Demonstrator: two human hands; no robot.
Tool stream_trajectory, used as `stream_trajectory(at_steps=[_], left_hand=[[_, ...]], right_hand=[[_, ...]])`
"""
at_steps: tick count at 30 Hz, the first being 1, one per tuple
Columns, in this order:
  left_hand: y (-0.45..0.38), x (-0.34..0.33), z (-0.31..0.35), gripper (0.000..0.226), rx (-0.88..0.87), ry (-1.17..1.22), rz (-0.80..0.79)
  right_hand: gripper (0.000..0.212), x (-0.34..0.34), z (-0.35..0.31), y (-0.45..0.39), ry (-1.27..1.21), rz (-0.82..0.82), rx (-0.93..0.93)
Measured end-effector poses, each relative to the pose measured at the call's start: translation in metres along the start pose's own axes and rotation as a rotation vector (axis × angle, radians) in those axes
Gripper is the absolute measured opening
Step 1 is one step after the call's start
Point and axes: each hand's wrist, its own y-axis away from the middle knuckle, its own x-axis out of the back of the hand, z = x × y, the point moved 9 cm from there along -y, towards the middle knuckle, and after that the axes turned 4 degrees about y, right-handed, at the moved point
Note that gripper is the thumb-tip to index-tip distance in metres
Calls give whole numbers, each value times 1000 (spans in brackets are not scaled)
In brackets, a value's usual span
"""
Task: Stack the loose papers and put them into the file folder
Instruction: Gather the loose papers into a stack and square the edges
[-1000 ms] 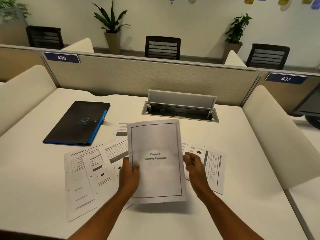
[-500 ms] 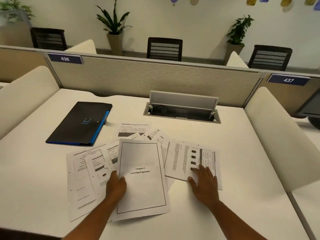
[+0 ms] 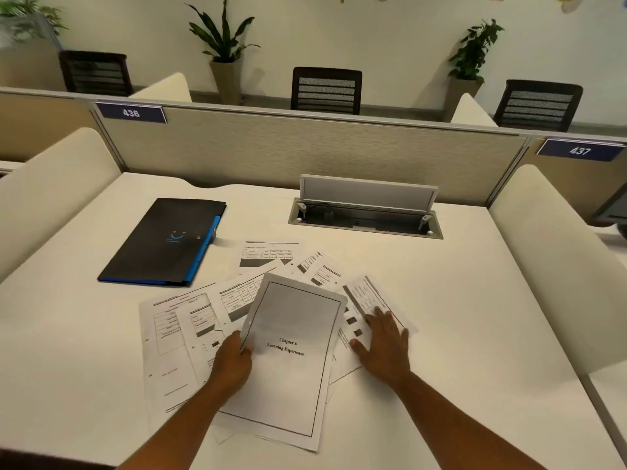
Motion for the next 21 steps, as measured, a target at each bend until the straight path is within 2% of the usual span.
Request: stream_trajectory(at_steps=[3, 5, 7, 9, 13, 17, 19, 21], left_hand=[[2, 2, -12, 21, -65, 56, -102], [0, 8, -23, 19, -59, 84, -123], [-2, 15, -29, 19, -54, 133, -135], [-5, 23, -35, 23, -33, 192, -170], [-13, 37, -48, 36, 13, 244, -247], [-23, 38, -49, 37, 33, 244, -327], [-29, 37, -45, 38, 24, 229, -351], [-35, 34, -39, 30, 26, 228, -357]], right_hand=[[68, 9, -13, -3, -57, 56, 51], [72, 15, -8, -3, -29, 133, -49], [87, 10, -4, -1, 9, 108, -150], [94, -3, -7, -1, 40, 36, -157], [89, -7, -13, -8, -5, -8, -109], [88, -6, -34, -23, -27, -144, 18], [87, -6, -47, -29, -29, -167, 77], [82, -5, -61, -34, -26, -158, 112]])
